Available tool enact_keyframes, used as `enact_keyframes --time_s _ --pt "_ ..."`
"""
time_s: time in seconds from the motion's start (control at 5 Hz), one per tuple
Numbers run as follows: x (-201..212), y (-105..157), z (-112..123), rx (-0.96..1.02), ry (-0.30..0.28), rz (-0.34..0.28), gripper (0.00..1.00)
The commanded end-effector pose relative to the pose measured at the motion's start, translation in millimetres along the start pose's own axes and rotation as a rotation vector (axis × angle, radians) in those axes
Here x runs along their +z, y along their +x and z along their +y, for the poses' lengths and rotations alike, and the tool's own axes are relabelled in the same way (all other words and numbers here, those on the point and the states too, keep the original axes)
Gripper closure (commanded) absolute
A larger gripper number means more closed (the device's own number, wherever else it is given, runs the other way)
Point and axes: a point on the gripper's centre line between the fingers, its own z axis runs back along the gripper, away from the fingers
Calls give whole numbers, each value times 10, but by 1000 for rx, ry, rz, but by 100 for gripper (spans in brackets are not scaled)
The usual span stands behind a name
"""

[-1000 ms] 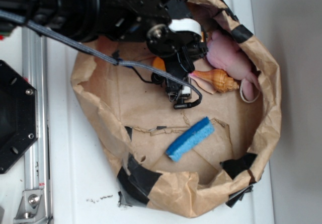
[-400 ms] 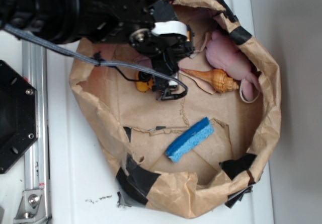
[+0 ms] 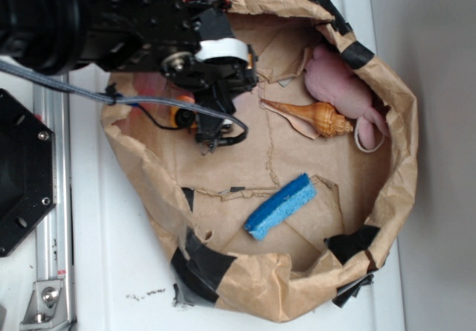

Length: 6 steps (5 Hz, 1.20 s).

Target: Grab the yellow duck.

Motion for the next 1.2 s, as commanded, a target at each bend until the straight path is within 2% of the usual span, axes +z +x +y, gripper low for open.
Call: enact_keyframes --time_s 0.0,0.4,0.6,1.0 --pt "301 -89 -13 12 -74 -74 0" --pt "331 -173 -93 29 -149 -5 0" --pt "527 -316 -57 40 -141 5 0" --pt "596 -378 -118 38 -155 31 0"
